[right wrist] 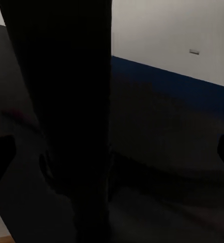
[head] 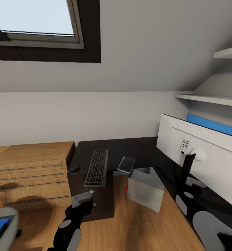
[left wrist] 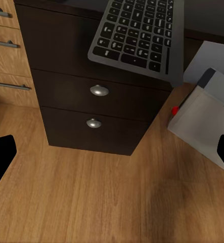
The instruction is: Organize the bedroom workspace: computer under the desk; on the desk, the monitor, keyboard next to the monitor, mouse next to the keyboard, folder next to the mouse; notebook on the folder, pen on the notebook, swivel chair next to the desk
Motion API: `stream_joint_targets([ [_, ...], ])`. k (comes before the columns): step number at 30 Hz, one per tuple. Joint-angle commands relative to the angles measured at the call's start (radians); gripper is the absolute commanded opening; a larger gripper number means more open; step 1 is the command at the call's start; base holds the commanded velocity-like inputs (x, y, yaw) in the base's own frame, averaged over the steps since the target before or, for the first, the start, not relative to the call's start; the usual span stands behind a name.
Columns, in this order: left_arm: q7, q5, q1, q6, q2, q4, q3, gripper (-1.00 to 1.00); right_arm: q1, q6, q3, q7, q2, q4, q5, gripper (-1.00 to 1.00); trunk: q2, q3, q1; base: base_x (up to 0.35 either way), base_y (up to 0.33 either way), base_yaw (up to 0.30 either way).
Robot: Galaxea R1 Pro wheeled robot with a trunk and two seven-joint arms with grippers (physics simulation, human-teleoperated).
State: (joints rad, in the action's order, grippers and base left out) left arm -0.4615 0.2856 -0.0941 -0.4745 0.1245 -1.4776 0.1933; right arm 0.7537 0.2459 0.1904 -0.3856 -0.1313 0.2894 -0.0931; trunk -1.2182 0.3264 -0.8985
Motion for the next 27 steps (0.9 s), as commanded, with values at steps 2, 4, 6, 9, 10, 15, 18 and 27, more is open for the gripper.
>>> stream_joint_targets([
  [2, -0.009, 0.011, -0.001, -0.002, 0.000, -0.001, 0.001, 1.00, 0.001, 0.012, -0.002, 0.001, -0.002, -0.001, -0.010, 1.00, -0.001, 0.001, 0.000, 0.000, 0.000, 0.000],
  [4, -0.009, 0.011, -0.001, -0.002, 0.000, -0.001, 0.001, 1.00, 0.002, 0.023, -0.002, 0.001, -0.003, -0.002, -0.010, 1.00, -0.001, 0.001, 0.000, 0.000, 0.000, 0.000],
  [6, -0.009, 0.011, -0.001, -0.002, 0.000, -0.001, 0.001, 1.00, 0.002, 0.046, -0.002, 0.001, -0.003, -0.001, -0.010, 1.00, -0.001, 0.001, 0.000, 0.000, 0.000, 0.000],
  [9, -0.009, 0.011, -0.001, -0.002, 0.000, -0.001, 0.001, 1.00, 0.002, 0.072, -0.002, 0.001, -0.002, -0.001, -0.010, 1.00, -0.001, 0.001, 0.000, 0.000, 0.000, 0.000],
  [10, -0.009, 0.011, -0.001, -0.002, 0.000, -0.001, 0.001, 1.00, 0.002, 0.087, -0.002, 0.001, -0.002, -0.001, -0.010, 1.00, -0.001, 0.001, 0.000, 0.000, 0.000, 0.000],
  [15, -0.009, 0.011, -0.001, -0.002, 0.000, -0.001, 0.001, 1.00, 0.003, 0.107, -0.003, 0.001, 0.000, 0.000, -0.010, 1.00, -0.001, 0.001, 0.000, 0.000, 0.000, 0.000],
  [18, -0.012, 0.011, -0.001, -0.001, -0.001, 0.011, 0.032, 1.00, 0.003, 0.116, -0.006, 0.002, 0.001, -0.003, -0.009, 1.00, -0.001, 0.001, 0.000, 0.000, 0.000, 0.000],
  [27, -0.016, 0.011, -0.001, -0.001, -0.002, 0.022, 0.053, 1.00, 0.003, 0.131, -0.006, 0.002, 0.000, -0.004, -0.007, 1.00, -0.001, 0.001, 0.000, 0.000, 0.000, 0.000],
])
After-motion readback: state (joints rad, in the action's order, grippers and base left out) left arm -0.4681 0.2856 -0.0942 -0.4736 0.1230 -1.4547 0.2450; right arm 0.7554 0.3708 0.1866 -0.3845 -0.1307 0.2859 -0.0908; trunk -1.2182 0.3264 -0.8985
